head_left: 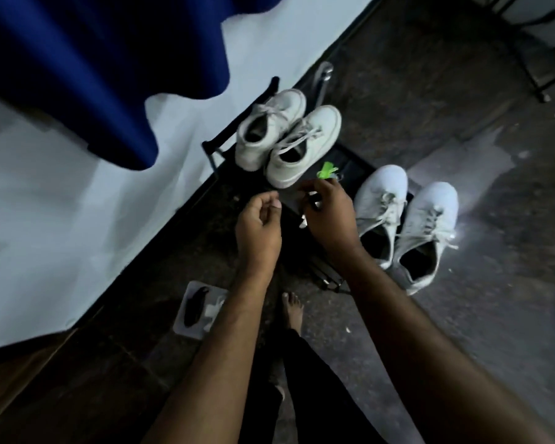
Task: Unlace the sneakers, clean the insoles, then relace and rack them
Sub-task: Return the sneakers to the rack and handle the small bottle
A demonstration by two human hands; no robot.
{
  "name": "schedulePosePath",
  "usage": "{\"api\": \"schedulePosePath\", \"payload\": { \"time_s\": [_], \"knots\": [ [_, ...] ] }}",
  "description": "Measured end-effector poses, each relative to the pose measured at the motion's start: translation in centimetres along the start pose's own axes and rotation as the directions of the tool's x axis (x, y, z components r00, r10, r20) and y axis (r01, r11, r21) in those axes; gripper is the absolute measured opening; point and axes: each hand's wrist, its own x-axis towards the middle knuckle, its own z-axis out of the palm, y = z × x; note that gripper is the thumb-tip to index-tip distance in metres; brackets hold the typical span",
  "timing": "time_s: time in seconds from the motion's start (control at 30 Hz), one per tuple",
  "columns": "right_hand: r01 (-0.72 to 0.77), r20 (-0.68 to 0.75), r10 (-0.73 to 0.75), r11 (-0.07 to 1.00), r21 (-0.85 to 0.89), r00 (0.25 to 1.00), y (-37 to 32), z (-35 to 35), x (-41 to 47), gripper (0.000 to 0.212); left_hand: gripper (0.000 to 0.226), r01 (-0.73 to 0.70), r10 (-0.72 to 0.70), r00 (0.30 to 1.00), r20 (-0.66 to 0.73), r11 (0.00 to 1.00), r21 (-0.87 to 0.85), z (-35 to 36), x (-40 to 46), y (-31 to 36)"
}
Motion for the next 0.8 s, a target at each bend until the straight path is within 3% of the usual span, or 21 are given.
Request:
{"api": "schedulePosePath", "payload": {
  "time_s": [0.13,0.23,0.37,0.5,0.6,0.67,0.73,0.8],
  "knots": [
    [-0.134,-0.049,0.131,0.989,-0.061,0.99,3.8,-2.2,2.3,0.022,0.018,0.04,-0.045,0.994,0.101,0.998,0.049,5.0,0.3,-0.9],
    [-0.123,0.109,0.152,0.965,-0.23,0.982,5.6,-2.7,3.8,0.033,0.018,0.077,-0.09,0.988,0.129,0.992,0.1,6.9,1.2,-1.8],
    [0.17,0.444,0.034,0.896,-0.411,0.895,7.4,-1.5,6.6,0.041,0.024,0.157,-0.182,0.973,0.144,0.973,0.168,7.5,2.7,-4.2],
    [0.554,0.65,-0.067,0.594,-0.583,0.757,8.7,0.4,9.3,0.035,0.028,0.16,-0.199,0.97,0.142,0.957,0.244,7.7,3.6,-5.9],
    [0.648,0.654,-0.188,0.482,-0.589,0.733,9.4,1.5,10.6,0.024,0.033,0.143,-0.176,0.976,0.128,0.962,0.232,8.3,4.0,-7.0],
    [0.654,0.606,-0.274,0.468,-0.595,0.747,9.4,1.4,10.7,0.021,0.049,0.145,-0.158,0.986,0.052,0.969,0.199,8.5,3.9,-7.6],
    [0.584,0.501,-0.314,0.558,-0.589,0.806,8.8,0.5,10.2,0.024,0.071,0.147,-0.143,0.989,-0.045,0.983,0.106,8.7,3.3,-7.4],
    [0.461,0.412,-0.241,0.654,-0.6,0.879,8.1,-0.4,9.1,0.031,0.086,0.138,-0.143,0.985,-0.094,0.989,-0.054,9.1,2.5,-6.2]
  ]
}}
